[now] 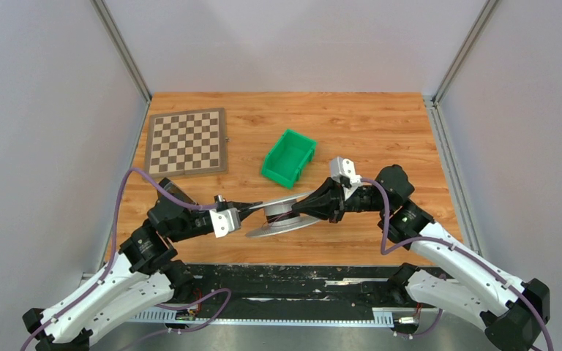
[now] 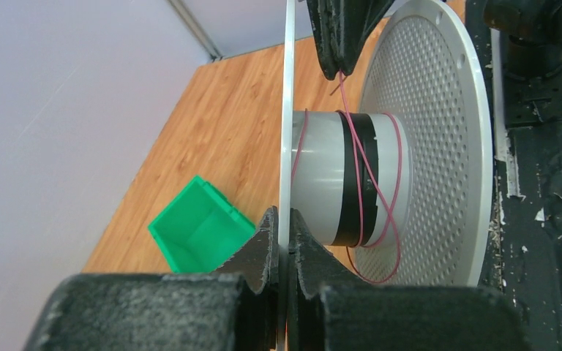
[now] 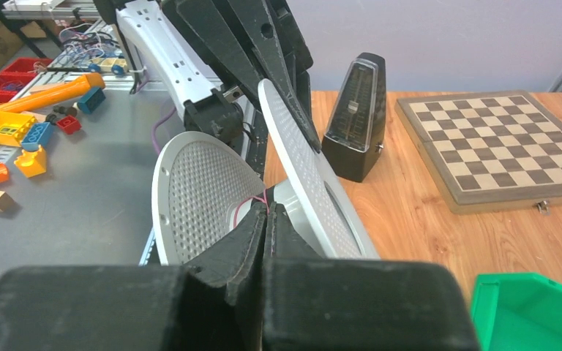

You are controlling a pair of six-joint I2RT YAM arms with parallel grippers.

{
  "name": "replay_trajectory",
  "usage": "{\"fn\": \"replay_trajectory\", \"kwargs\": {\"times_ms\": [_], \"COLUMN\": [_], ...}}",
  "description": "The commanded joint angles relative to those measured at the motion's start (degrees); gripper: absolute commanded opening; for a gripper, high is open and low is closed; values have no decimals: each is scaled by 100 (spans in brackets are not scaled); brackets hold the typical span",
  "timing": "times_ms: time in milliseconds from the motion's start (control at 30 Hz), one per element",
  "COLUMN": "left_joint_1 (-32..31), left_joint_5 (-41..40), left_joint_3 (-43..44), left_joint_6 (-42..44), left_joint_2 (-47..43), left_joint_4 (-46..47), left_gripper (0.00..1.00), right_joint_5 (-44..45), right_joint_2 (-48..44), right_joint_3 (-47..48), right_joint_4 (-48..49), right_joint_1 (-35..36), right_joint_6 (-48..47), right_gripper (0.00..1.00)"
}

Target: Wrap the cables

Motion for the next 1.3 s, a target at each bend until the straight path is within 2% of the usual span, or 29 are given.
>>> {"fn": "replay_trajectory", "kwargs": {"times_ms": [0, 167, 267, 400, 500, 633, 933, 1100, 1267], "left_joint_1": [11, 11, 11, 11, 11, 11, 7, 11, 11], "left_joint_5": [275, 305, 261, 314, 289, 264, 45, -157, -312], "left_joint_3": [559, 600, 456, 132, -26, -86, -182, -211, -190], "left_joint_6": [152, -12, -608, -1472, -1962, -2354, -2405, -2405, -2282], "left_joint_2": [67, 106, 137, 173, 182, 213, 215, 179, 161], "left_joint_4": [119, 334, 890, 2087, 2555, 3037, 3325, 3308, 3194], "left_gripper": [0, 0, 0, 0, 0, 0, 0, 0, 0], "right_joint_5": [-411, -341, -232, -277, -155, -264, -508, -198, -96], "right_joint_2": [-134, -273, -303, -295, -338, -333, -389, -398, -522], "right_joint_3": [590, 199, -131, -646, -821, -827, -844, -792, -933], "right_joint_4": [-613, -262, 642, 2376, 2850, 2810, 2896, 2314, 1818], "right_joint_1": [8, 14, 17, 39, 40, 41, 43, 43, 43], "right_joint_6": [-406, -500, 113, 1020, 1109, 940, 1125, 1009, 732], "right_gripper": [0, 0, 0, 0, 0, 0, 0, 0, 7]}}
